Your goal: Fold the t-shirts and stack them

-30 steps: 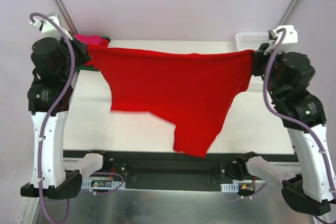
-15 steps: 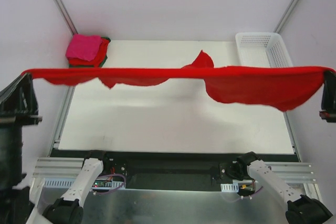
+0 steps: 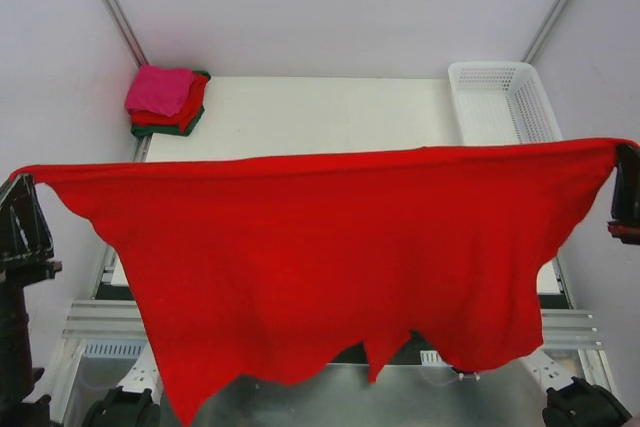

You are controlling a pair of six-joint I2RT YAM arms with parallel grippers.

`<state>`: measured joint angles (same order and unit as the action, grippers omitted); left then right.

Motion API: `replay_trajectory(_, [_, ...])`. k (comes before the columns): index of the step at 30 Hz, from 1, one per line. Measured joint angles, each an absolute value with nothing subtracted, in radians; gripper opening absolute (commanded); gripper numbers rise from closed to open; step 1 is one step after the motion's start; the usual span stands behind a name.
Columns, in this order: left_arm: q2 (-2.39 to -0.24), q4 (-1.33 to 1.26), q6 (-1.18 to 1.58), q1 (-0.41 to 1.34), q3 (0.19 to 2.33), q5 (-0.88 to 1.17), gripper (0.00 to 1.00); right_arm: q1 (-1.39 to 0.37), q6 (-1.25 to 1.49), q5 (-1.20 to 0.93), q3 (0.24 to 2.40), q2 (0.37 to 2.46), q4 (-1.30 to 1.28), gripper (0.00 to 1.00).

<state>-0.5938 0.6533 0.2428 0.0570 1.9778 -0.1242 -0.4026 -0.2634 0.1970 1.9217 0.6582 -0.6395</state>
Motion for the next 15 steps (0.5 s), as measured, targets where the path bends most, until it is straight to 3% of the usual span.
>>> replay_trajectory(7, [-0.649, 0.440, 0.220, 0.057, 1.595, -0.165, 0.00, -0.402, -0.263, 0.277, 1.646, 0.737, -0.516, 0.01])
replay_trajectory(15, [-0.934, 0.170, 0.224, 0.057, 1.068, -0.221, 0.00, -0.400, -0.225, 0.367, 1.261, 0.953, -0.405, 0.01])
